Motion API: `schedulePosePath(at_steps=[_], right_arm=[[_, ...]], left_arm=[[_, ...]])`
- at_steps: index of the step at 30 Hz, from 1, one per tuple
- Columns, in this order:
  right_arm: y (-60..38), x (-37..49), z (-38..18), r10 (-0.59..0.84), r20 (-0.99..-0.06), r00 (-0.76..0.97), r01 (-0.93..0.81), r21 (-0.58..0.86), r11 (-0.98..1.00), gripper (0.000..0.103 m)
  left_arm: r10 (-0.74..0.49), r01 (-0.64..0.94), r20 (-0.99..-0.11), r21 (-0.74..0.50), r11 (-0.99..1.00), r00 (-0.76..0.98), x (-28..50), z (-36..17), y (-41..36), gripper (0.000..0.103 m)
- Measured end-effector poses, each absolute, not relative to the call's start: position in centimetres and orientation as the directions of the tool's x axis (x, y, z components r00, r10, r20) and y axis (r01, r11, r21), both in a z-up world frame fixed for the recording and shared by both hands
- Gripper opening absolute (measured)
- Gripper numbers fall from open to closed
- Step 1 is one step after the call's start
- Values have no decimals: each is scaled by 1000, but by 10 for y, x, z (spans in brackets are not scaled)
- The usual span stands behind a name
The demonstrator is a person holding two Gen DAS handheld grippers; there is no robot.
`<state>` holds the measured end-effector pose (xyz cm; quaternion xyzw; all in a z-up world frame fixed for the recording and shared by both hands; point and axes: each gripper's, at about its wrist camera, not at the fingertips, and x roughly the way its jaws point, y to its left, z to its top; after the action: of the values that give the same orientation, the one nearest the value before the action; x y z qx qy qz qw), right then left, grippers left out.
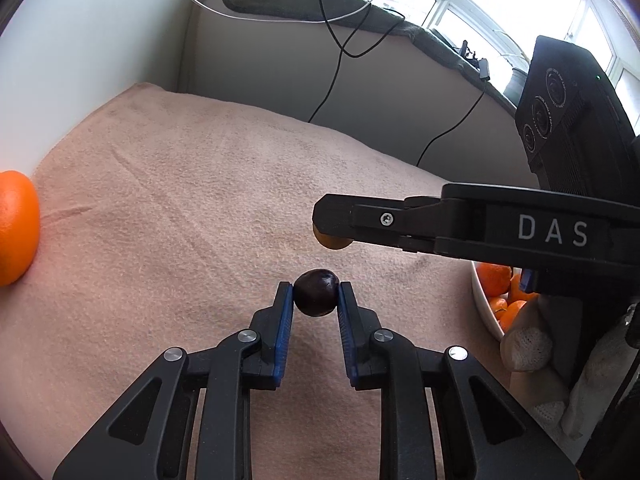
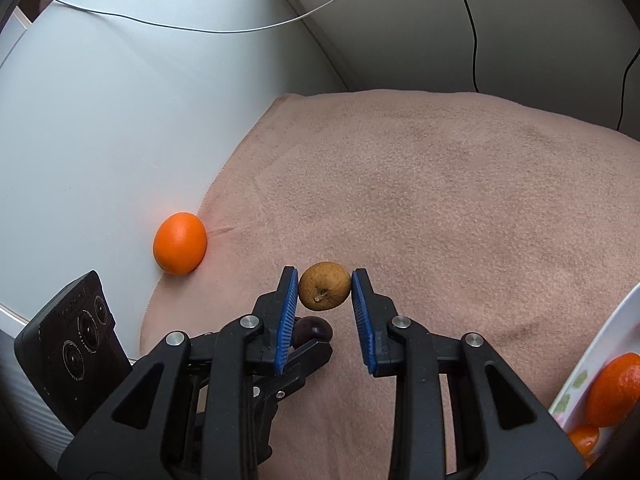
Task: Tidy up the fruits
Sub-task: 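Carry the plum and kiwi onto the plate and open both grippers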
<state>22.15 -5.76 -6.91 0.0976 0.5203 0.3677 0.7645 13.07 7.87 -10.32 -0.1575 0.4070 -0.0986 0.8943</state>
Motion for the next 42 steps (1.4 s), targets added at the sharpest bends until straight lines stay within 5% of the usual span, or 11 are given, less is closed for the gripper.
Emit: schedulePosePath(at_steps=[17,42], right_arm=[[-154,202,-25,622,-699,352,-422,475,772,29],[-225,207,-36,461,-765,451,-322,342,883,29]], left_arm=[[-417,182,-629,-404,897,656,113,-71,26,21],[-478,287,-642,-385,877,600,123,-69,-41,21]])
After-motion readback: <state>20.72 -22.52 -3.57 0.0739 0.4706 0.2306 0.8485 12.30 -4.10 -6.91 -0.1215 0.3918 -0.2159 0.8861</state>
